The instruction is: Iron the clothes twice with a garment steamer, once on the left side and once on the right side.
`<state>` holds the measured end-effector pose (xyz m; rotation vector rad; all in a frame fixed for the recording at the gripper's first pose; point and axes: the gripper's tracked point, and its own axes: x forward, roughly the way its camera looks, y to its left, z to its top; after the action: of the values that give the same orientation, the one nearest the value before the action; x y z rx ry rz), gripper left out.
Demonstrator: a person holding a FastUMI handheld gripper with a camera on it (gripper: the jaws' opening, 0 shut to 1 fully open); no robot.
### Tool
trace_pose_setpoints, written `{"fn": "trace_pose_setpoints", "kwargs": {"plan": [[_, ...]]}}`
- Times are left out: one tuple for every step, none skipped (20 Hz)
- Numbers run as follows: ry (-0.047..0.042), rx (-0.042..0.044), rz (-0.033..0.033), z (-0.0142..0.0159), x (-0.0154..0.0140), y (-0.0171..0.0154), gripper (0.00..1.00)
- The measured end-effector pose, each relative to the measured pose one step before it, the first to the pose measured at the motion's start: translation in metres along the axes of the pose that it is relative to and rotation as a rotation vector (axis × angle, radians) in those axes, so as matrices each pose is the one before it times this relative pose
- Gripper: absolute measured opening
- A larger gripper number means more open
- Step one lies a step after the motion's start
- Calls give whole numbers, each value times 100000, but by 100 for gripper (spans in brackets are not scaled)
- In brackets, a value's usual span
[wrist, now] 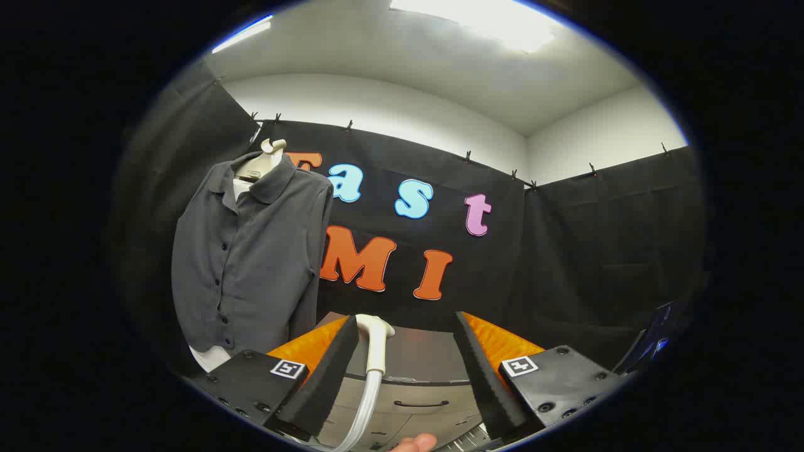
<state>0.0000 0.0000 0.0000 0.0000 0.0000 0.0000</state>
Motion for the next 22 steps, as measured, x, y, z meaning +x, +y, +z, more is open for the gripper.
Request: {"fn": "trace_pose_setpoints", "kwargs": {"plan": [[-87,68,-5,35,-30,17,98],[-112,36,-58,-29,86,-88,98],[-206,133,-46,17,125,-18,98],[-214,73,-2,64,-8,18,98],[-226,-151,-309,129,-22,-60,98],[-17,-143,-290,74,114,-34,98],[-24,75,-2,-61,13,34,98],[-23,186,236,-129,-30,70,98],[108,227,225,-23,9,50,98],[116,96,198,36,87,61,98],[186,12,61,-40,-28,39,98],[106,55,16,-91,-56,-46,98],[41,47,66,54,11,56,98],[6,4,-29,-32,-75,68,98],[-41,-39,-101,18,-105,53,98],[-111,-53,-28,72,92,12,98],[-143,-15,-65,9,-139,18,98],[-100,-115,58,124,29,-1,98],[-159,-119,35,37,-10,100,98],[-175,-39,71,43,-135,59,98],[-77,46,90,-13,-171,70,98],[5,57,131,94,27,42,98]]}}
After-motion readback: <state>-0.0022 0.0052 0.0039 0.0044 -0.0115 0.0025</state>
